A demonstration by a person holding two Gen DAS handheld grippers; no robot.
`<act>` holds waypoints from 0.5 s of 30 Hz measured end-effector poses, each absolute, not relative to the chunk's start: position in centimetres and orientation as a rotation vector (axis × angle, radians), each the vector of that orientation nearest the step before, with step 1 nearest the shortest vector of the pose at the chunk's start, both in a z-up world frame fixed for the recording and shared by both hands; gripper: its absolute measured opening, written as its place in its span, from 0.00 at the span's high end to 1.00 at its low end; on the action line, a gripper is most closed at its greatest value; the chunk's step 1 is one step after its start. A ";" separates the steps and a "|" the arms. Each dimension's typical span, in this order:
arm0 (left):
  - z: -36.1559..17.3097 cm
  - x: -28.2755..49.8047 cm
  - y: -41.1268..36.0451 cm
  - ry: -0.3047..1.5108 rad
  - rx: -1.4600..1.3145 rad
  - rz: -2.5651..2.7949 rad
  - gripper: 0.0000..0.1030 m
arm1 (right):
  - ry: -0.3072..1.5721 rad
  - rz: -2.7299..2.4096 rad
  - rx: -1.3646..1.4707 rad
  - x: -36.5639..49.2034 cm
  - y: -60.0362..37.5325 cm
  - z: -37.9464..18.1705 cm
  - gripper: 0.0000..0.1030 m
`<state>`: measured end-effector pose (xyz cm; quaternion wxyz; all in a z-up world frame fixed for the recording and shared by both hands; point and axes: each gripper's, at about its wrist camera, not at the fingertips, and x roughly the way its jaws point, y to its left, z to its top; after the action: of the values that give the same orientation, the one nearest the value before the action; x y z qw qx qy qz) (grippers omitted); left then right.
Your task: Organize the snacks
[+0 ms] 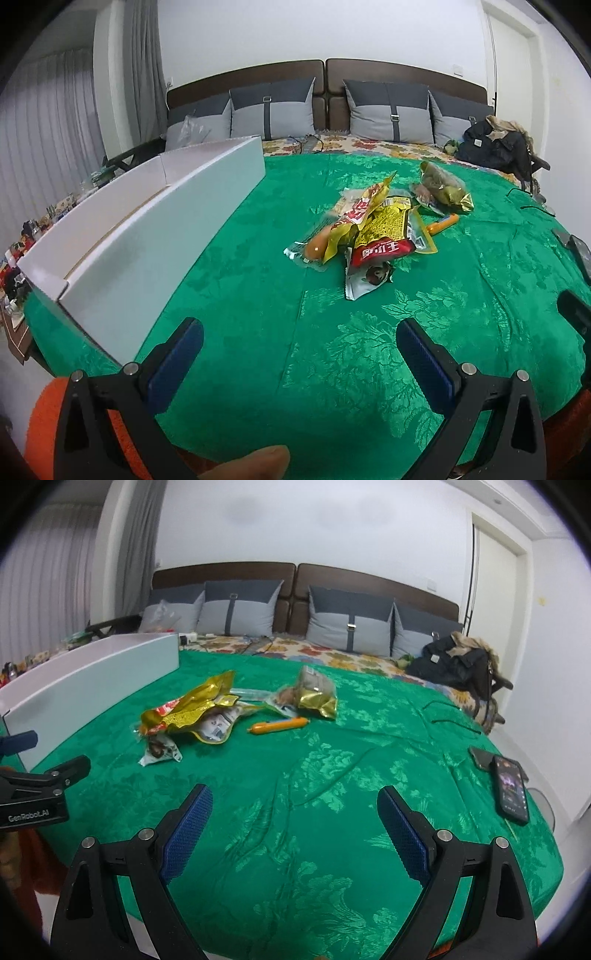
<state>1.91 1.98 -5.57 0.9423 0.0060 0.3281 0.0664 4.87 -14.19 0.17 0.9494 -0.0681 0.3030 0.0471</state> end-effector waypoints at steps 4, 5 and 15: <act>-6.0 2.4 1.6 0.675 0.034 0.129 0.00 | 0.652 0.080 -0.129 5.3 -14.8 -0.4 0.10; -6.1 2.5 1.6 0.679 0.030 0.126 0.00 | 0.659 0.076 -0.128 5.4 -14.9 -0.6 0.10; -8.0 3.8 0.6 0.737 0.039 0.080 0.00 | 0.728 0.059 -0.125 7.0 -15.2 -2.4 0.10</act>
<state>3.81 0.63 -8.02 0.9319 0.0192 0.3602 0.0390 7.02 -15.25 -2.40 0.9322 -0.0611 0.3556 0.0290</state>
